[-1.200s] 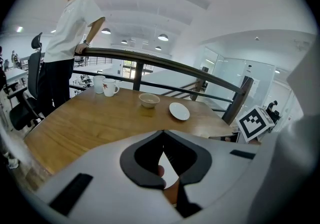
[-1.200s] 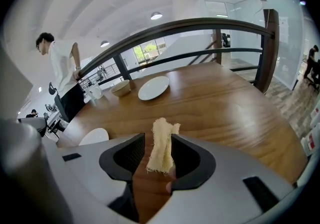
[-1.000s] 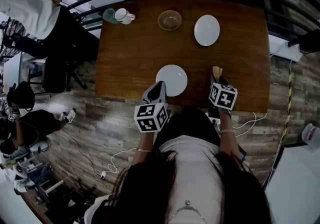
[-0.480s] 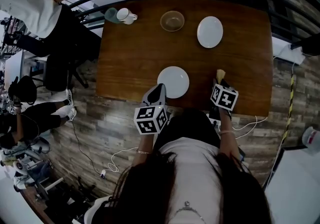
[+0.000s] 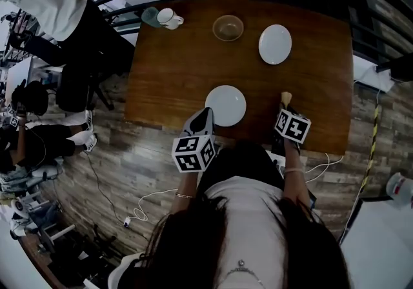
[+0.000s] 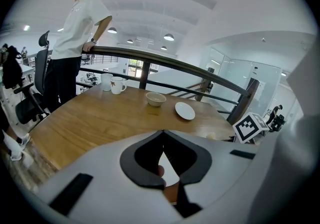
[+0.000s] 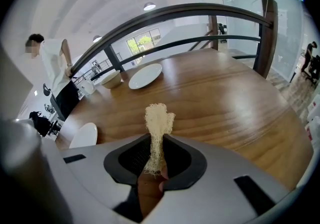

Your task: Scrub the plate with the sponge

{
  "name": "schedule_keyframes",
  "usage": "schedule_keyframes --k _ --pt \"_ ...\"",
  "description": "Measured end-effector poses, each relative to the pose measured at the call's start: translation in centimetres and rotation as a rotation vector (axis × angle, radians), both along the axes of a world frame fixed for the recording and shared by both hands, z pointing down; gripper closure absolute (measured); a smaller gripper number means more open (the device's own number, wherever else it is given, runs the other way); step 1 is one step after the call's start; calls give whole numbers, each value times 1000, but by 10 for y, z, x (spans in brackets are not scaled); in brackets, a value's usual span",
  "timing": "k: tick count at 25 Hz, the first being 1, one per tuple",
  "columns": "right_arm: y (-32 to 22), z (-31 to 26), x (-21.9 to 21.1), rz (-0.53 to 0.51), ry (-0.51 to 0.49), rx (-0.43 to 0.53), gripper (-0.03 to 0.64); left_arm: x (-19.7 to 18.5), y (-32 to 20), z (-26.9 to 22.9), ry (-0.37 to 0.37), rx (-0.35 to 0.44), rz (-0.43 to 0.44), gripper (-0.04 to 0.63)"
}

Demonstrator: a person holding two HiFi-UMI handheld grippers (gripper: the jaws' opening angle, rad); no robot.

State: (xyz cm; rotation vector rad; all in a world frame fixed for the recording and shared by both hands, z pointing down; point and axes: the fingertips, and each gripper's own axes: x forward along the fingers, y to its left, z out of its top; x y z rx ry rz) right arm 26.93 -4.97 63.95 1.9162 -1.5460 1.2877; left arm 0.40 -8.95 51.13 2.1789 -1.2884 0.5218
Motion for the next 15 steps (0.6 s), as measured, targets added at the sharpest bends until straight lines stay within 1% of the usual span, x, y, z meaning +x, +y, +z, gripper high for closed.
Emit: schedule_keyframes --k 6,12,15 --pt "-1 -6 -5 -54 14 21 529 -4 9 -1 15 -4 -31 585" --pt "-5 -20 -17 -97 33 61 529 -11 24 -2 49 -25 -40 584" --pt "-8 -27 -26 -120 35 80 529 -14 30 -2 55 -32 -33 586"
